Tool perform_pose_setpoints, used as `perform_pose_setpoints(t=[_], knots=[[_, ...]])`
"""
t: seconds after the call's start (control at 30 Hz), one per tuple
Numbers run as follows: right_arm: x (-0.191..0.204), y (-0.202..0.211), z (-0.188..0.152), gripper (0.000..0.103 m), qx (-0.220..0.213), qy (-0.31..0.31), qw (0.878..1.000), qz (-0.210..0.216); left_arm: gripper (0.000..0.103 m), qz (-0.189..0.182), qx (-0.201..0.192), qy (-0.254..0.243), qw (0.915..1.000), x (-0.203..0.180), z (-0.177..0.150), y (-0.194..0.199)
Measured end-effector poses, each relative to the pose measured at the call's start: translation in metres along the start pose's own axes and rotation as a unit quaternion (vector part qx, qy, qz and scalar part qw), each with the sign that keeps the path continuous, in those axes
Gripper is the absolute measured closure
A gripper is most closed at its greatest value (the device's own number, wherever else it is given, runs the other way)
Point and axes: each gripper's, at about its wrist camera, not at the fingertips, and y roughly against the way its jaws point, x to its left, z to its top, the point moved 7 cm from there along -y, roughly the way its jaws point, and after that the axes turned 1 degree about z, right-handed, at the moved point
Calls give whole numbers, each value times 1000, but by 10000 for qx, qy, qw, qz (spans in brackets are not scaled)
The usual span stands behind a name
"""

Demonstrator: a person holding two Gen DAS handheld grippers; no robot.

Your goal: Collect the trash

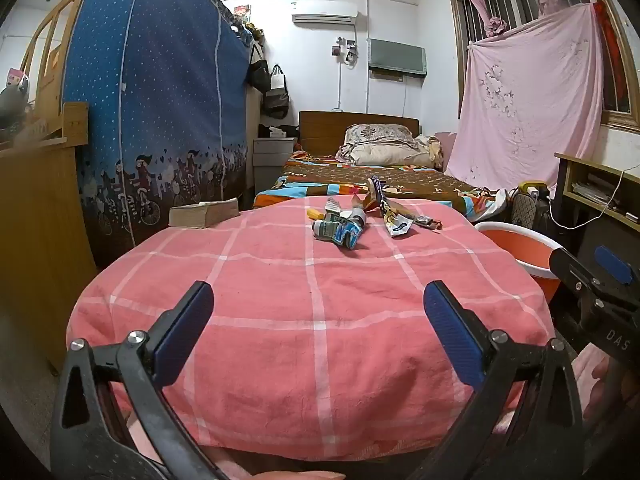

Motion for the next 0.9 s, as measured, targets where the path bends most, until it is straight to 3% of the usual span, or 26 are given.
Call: perform_pose_setpoints(t=[0.9], knots=[[-1, 0, 0, 0, -16, -29, 10000, 4, 11, -5, -29, 1, 10000, 0, 0, 0]])
